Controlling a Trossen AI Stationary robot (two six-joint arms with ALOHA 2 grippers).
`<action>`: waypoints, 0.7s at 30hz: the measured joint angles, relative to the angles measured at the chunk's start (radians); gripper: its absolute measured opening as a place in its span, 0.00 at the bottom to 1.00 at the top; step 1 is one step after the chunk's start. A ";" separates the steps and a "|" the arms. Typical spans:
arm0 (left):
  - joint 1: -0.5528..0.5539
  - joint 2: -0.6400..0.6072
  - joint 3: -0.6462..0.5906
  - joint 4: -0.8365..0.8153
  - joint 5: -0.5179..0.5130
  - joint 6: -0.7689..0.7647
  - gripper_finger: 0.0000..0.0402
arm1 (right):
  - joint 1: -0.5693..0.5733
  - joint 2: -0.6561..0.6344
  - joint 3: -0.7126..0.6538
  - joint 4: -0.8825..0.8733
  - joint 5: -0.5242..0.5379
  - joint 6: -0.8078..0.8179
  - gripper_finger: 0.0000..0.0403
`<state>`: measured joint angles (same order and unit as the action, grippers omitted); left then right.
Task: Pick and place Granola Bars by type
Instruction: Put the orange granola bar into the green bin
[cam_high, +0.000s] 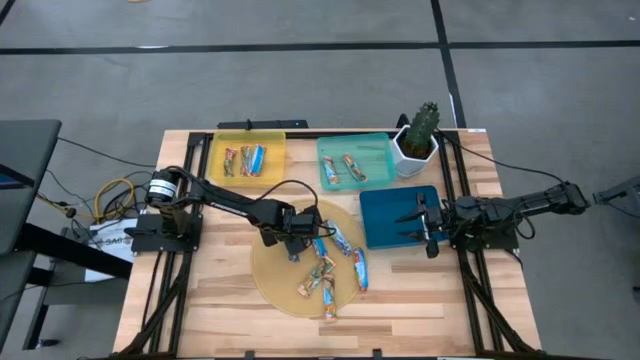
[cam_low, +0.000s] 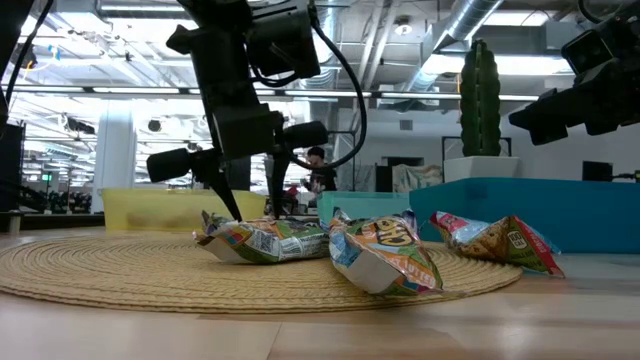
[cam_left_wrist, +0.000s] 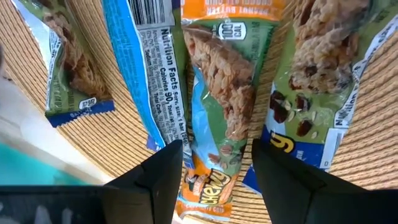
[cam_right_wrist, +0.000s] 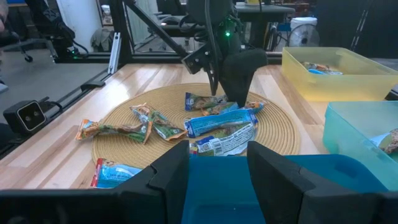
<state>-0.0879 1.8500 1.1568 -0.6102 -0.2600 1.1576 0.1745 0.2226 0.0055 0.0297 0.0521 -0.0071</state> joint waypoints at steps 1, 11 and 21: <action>0.000 0.000 0.000 0.000 0.014 -0.003 0.47 | 0.000 0.000 0.000 0.000 0.000 0.000 0.38; 0.000 0.000 0.000 0.005 0.074 -0.017 0.47 | 0.000 0.000 0.000 0.000 0.000 0.000 0.38; -0.003 -0.002 -0.060 0.113 0.062 0.007 0.47 | 0.000 0.000 0.000 0.000 0.000 0.000 0.38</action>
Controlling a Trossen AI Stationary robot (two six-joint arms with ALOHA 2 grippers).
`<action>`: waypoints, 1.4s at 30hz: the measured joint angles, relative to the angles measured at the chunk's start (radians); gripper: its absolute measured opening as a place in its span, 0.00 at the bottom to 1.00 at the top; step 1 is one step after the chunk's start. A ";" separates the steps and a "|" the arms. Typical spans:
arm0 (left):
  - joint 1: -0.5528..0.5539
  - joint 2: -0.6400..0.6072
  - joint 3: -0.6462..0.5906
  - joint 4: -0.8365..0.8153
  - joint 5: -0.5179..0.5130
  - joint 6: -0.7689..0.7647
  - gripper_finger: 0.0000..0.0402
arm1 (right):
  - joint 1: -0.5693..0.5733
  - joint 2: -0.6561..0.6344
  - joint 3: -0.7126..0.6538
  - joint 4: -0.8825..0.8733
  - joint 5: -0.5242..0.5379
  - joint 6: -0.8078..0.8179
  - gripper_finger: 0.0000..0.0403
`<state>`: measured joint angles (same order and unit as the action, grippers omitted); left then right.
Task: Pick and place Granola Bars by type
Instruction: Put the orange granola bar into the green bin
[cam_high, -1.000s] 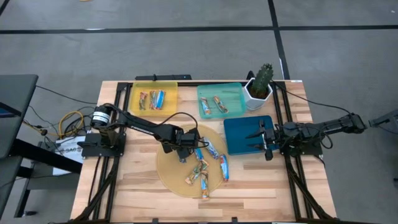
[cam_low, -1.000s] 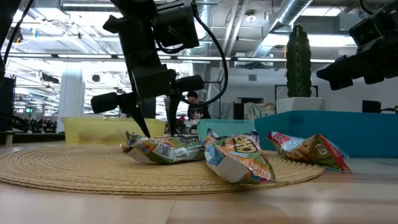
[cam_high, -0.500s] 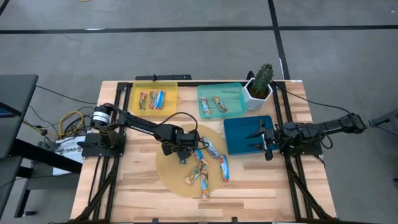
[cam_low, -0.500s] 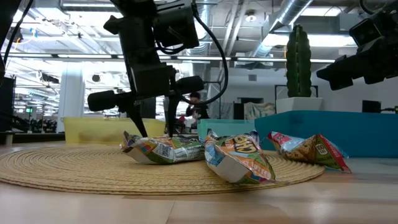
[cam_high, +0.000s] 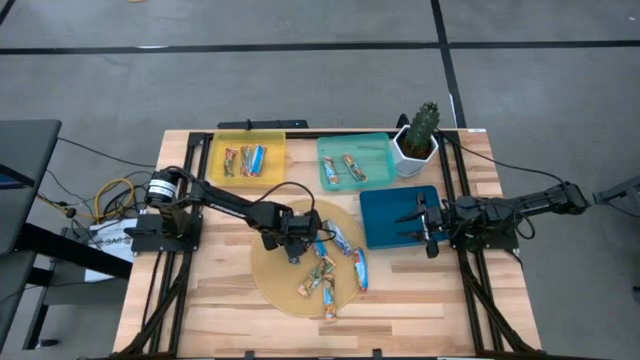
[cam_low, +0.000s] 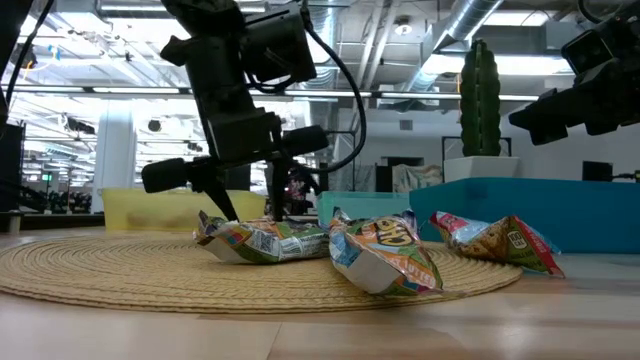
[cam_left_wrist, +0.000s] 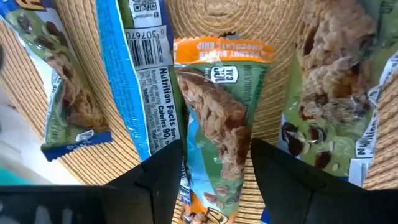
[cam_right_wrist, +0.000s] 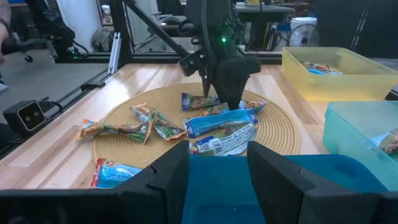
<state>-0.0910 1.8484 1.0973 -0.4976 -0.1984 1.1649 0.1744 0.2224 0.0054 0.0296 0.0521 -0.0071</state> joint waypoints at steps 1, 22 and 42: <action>0.000 0.000 0.000 0.000 -0.005 -0.001 0.47 | 0.000 0.000 0.000 0.000 0.000 0.000 0.38; 0.002 0.001 -0.001 -0.011 -0.012 -0.072 0.18 | 0.000 0.000 0.000 0.000 0.000 0.000 0.38; -0.010 -0.047 -0.001 -0.004 -0.048 -0.259 0.08 | 0.000 0.000 0.000 0.000 0.000 0.000 0.38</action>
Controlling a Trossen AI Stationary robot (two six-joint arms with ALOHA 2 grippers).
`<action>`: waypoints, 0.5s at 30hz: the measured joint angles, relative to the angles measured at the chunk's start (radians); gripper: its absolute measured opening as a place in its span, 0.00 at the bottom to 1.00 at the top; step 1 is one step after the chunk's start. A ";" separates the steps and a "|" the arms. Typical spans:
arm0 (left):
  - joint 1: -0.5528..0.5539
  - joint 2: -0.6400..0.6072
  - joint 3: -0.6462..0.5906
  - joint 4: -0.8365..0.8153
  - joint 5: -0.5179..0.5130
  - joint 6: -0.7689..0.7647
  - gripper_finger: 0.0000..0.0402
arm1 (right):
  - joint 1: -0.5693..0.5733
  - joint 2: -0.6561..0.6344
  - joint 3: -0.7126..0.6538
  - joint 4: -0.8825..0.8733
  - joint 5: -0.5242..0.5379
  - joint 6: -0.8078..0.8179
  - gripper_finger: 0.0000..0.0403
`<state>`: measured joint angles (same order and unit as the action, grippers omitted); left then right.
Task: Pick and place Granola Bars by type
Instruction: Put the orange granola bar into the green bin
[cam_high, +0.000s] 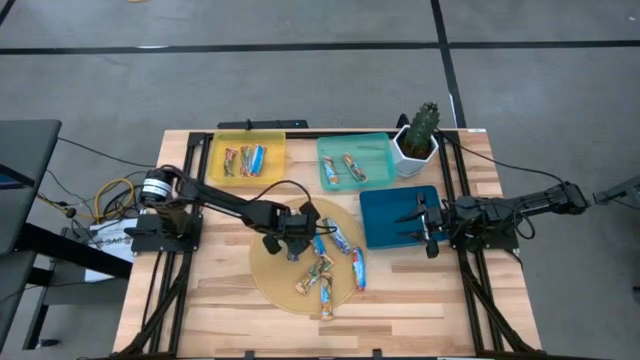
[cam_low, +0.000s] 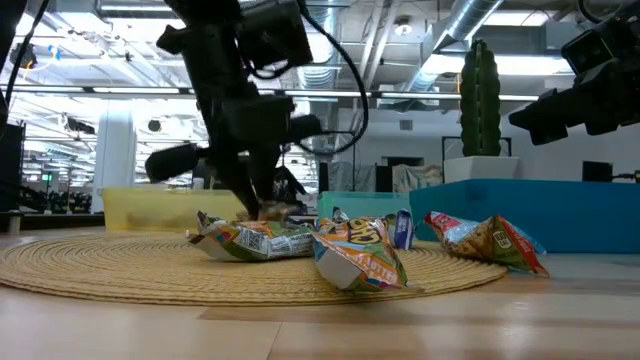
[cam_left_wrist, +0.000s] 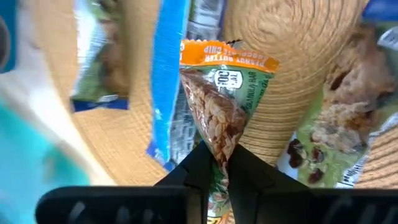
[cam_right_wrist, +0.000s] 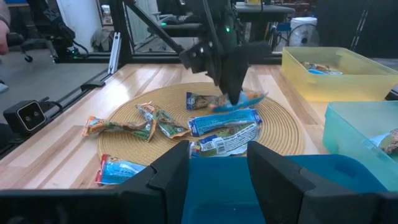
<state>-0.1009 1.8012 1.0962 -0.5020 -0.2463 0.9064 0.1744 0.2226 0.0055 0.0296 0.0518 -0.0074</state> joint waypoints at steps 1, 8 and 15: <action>-0.001 -0.012 0.000 0.000 -0.002 -0.013 0.07 | 0.000 0.000 0.000 0.000 0.000 0.000 0.38; 0.000 -0.116 0.000 0.051 -0.004 -0.138 0.07 | 0.000 0.000 0.000 0.000 0.000 0.000 0.38; 0.009 -0.208 0.001 0.170 -0.005 -0.231 0.07 | 0.000 0.000 0.000 0.000 0.000 0.000 0.38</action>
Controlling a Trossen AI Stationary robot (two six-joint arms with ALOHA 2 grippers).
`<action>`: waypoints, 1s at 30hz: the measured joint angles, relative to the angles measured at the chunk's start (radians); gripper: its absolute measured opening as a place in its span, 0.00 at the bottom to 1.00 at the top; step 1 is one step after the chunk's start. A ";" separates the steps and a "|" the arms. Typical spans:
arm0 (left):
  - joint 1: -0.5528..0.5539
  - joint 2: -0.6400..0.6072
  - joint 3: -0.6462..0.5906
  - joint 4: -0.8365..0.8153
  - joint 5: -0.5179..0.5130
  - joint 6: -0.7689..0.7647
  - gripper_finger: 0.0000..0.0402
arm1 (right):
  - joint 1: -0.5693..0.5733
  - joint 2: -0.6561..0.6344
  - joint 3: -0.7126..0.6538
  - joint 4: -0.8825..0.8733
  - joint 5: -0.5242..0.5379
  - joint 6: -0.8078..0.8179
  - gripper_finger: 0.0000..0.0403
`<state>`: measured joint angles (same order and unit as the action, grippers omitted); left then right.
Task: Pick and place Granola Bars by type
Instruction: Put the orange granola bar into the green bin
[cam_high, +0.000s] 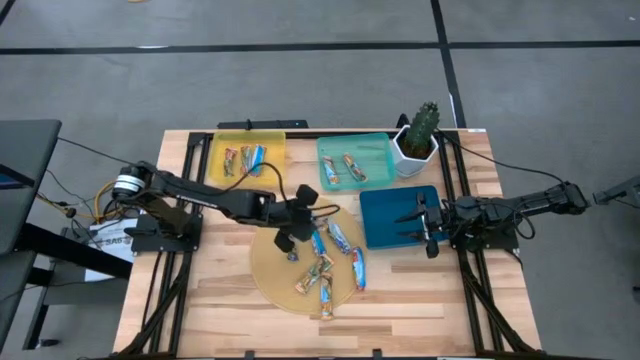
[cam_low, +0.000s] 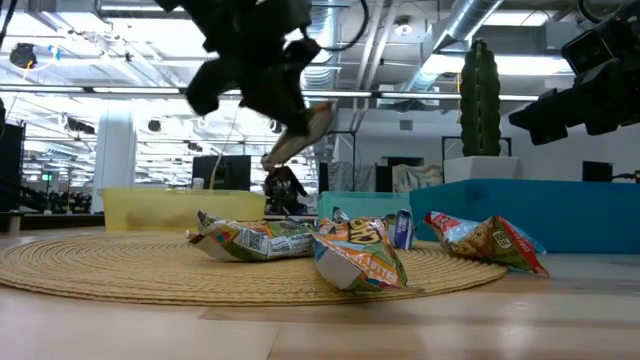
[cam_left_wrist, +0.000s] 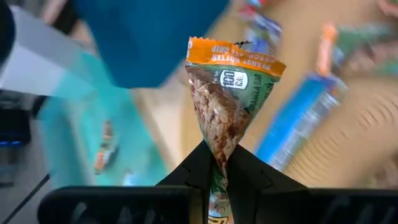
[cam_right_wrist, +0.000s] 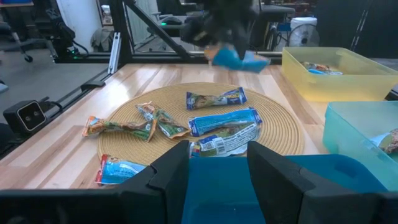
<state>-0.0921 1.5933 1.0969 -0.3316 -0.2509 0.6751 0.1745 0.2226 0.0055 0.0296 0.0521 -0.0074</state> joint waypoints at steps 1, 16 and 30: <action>0.003 -0.007 0.000 0.020 -0.001 -0.014 0.07 | 0.000 0.000 0.000 0.000 0.000 0.000 0.38; 0.037 -0.070 0.001 0.179 0.003 -0.148 0.07 | 0.000 0.000 0.000 0.000 0.000 0.000 0.38; 0.070 -0.070 0.001 0.283 0.004 -0.283 0.07 | 0.000 0.000 0.000 0.000 0.000 0.000 0.38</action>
<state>-0.0225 1.5234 1.0977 -0.0490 -0.2473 0.3921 0.1745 0.2226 0.0053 0.0297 0.0521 -0.0071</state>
